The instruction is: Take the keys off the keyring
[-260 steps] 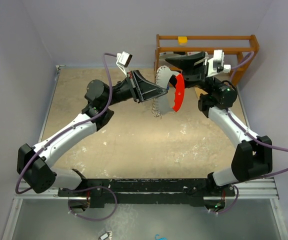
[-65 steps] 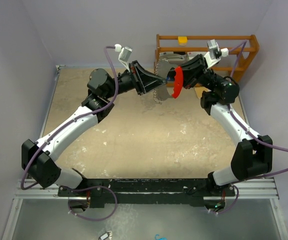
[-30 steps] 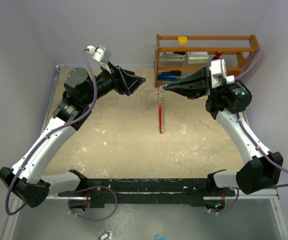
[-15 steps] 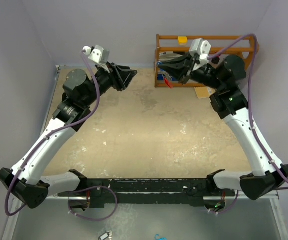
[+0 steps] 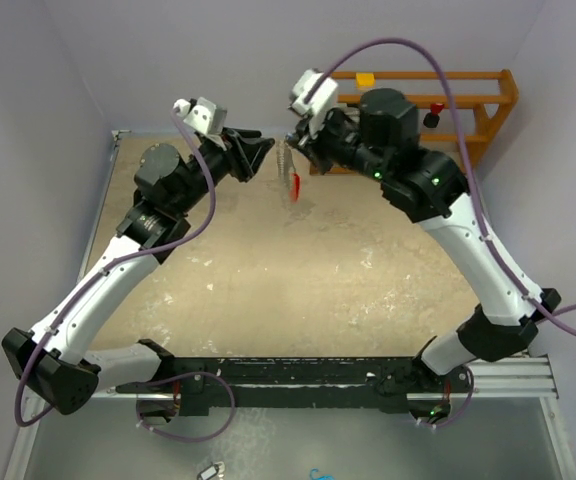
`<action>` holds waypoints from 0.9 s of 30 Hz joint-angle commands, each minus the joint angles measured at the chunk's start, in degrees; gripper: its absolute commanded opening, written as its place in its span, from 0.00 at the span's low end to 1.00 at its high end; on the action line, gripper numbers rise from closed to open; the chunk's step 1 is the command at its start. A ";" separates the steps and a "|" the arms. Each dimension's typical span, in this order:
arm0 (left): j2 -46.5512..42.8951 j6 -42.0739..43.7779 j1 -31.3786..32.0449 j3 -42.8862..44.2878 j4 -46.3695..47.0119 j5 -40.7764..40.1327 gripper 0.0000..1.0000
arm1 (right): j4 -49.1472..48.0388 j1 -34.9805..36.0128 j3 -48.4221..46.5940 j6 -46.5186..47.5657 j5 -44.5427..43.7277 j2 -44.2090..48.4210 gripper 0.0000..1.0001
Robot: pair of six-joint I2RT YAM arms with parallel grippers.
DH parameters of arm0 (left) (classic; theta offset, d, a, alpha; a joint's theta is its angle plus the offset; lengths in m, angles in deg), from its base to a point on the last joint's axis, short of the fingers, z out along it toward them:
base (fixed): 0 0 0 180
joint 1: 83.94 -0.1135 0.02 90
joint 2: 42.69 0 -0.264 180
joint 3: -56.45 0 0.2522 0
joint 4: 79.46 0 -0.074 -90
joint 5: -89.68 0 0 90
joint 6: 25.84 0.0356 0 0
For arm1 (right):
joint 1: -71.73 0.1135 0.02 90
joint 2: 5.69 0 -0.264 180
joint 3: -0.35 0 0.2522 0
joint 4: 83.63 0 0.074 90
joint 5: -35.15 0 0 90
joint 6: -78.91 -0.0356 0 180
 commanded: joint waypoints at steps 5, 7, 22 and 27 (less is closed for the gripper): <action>-1.42 5.23 0.11 -3.76 5.29 -5.90 0.47 | 10.68 6.37 -4.05 0.97 -18.81 -1.28 0.00; -2.09 5.44 0.11 -5.46 7.80 -5.91 0.47 | 11.83 7.04 -4.87 1.59 -20.51 -1.87 0.00; -4.27 12.60 0.11 -22.82 31.78 14.09 0.56 | 10.55 8.23 -3.85 4.49 -24.28 -2.59 0.00; -2.18 11.86 0.11 -23.01 37.80 12.24 0.53 | 10.46 8.24 -3.08 4.36 -23.68 -2.56 0.00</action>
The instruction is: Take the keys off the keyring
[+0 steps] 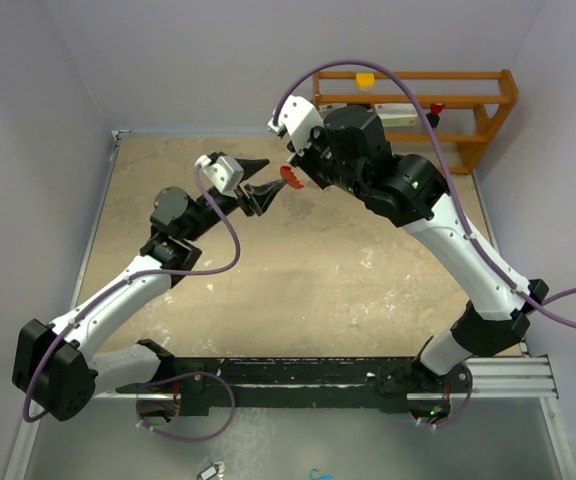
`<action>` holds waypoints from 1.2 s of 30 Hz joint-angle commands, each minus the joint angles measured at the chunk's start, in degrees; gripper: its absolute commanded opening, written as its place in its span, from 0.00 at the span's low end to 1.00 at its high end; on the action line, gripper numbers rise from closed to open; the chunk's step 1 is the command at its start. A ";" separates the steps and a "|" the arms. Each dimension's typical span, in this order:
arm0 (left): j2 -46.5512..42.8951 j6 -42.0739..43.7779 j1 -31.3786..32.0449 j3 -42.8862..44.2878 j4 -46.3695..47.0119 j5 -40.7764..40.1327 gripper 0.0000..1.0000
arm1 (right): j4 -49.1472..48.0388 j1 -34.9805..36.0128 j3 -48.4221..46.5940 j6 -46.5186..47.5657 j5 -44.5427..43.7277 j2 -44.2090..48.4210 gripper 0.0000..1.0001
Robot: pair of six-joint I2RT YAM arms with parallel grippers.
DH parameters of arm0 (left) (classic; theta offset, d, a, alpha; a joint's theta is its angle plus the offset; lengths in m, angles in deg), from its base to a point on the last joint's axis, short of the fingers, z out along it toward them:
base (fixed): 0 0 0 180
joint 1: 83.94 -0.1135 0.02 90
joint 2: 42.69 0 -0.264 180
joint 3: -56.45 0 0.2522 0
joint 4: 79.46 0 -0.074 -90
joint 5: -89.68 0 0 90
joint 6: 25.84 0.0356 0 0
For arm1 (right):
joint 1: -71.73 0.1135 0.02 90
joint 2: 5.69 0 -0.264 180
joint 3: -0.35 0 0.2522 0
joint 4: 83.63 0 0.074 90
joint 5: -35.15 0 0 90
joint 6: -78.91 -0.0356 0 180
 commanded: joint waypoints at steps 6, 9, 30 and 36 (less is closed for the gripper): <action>1.87 -3.04 0.11 -2.65 26.83 -1.18 0.52 | -4.39 0.06 1.61 0.83 0.17 2.35 0.00; 2.66 -2.44 0.11 -1.64 27.27 -1.76 0.52 | -4.58 0.14 1.79 0.92 0.36 2.46 0.00; 10.21 -5.03 0.29 1.18 35.42 0.30 0.43 | -5.73 0.14 3.35 0.64 2.69 4.08 0.00; 10.43 -5.63 0.37 0.40 35.50 3.58 0.41 | -6.27 0.14 3.78 0.61 2.72 4.54 0.00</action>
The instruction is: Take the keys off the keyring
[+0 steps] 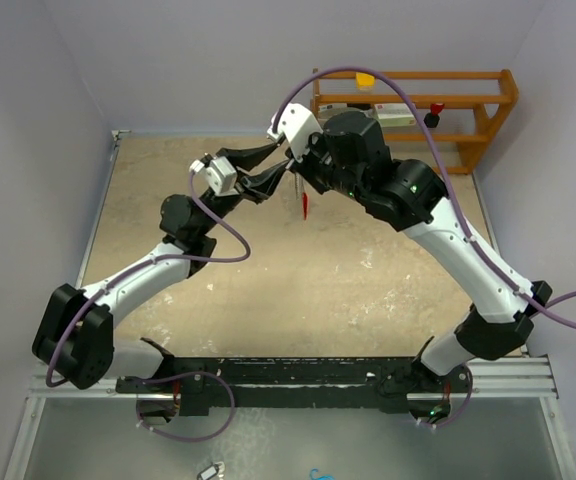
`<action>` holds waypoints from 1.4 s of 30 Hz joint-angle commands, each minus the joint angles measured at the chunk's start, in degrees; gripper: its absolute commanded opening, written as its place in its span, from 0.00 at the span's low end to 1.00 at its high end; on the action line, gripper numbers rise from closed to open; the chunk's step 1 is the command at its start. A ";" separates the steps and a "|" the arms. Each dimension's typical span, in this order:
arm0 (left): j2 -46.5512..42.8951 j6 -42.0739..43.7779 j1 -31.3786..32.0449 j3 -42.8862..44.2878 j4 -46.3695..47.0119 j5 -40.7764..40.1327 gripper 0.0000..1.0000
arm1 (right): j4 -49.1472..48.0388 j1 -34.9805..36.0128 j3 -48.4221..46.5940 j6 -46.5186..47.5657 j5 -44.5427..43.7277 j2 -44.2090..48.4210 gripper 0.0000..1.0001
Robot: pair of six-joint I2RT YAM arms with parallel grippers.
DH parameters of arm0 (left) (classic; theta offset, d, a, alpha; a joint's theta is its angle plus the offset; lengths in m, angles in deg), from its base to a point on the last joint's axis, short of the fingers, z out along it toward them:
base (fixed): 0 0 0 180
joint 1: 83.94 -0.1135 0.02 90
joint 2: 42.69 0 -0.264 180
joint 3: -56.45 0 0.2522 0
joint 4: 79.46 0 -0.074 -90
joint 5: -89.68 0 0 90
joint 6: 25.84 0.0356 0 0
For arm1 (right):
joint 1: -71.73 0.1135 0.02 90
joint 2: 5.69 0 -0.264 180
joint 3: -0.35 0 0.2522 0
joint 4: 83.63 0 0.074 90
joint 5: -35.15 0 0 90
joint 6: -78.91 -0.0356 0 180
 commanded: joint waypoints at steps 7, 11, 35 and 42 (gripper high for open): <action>0.92 -1.86 0.44 0.38 5.61 4.26 0.38 | -4.44 0.20 0.11 0.44 0.69 3.04 0.00; 1.76 -2.36 0.57 0.81 5.99 4.75 0.38 | -4.48 0.21 0.06 0.40 0.60 3.28 0.00; 6.42 -6.03 1.36 2.69 11.44 5.11 0.31 | -4.74 0.95 0.63 0.42 1.30 3.39 0.00; 7.46 -7.86 1.58 3.40 14.28 5.26 0.28 | -4.58 1.16 0.64 0.44 1.48 3.13 0.00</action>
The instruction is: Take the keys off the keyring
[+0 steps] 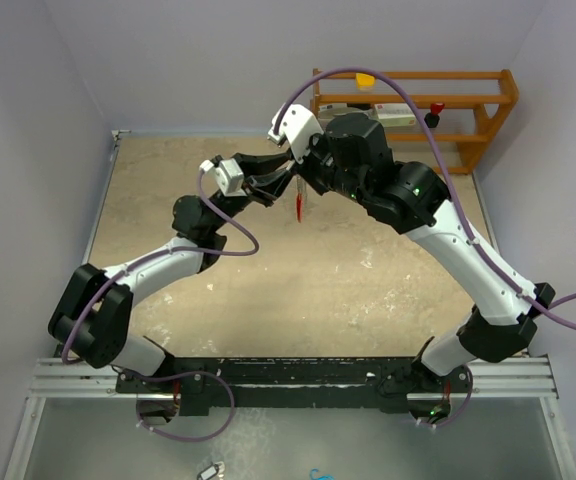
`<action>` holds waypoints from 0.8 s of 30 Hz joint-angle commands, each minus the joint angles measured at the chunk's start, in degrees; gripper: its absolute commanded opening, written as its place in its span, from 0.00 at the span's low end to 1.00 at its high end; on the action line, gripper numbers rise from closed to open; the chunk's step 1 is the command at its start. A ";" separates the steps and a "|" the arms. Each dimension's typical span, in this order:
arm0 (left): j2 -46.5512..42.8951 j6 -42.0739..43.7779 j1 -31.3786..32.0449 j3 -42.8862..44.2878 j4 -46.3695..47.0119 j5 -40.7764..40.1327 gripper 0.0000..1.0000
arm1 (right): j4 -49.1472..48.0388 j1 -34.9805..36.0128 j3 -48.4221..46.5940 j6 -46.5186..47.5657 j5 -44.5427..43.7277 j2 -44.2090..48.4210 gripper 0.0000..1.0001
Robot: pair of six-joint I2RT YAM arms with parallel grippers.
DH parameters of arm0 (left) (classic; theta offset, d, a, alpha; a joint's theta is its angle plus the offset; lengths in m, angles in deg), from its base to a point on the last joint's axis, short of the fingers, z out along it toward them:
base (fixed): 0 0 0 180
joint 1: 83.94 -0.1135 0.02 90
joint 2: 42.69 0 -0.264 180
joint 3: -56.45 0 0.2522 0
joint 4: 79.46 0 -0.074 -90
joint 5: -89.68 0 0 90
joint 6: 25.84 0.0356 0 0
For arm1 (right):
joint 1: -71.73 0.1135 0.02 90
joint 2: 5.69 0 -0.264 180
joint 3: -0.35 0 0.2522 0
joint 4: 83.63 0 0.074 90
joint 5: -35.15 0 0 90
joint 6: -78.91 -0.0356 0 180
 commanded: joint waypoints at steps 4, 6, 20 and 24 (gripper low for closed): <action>0.92 -3.33 0.49 3.49 6.46 1.39 0.26 | -3.64 0.54 -0.37 0.51 0.91 2.07 0.00; 1.31 -4.36 0.57 3.57 7.79 1.86 0.26 | -3.73 0.61 -0.42 0.67 0.91 1.99 0.00; 1.07 -8.74 0.58 3.34 14.97 -1.53 0.00 | -3.93 0.74 0.54 0.36 0.93 2.20 0.00; 0.19 -8.25 0.58 2.90 15.10 -2.00 0.00 | -4.68 0.81 1.69 0.63 0.22 2.78 0.00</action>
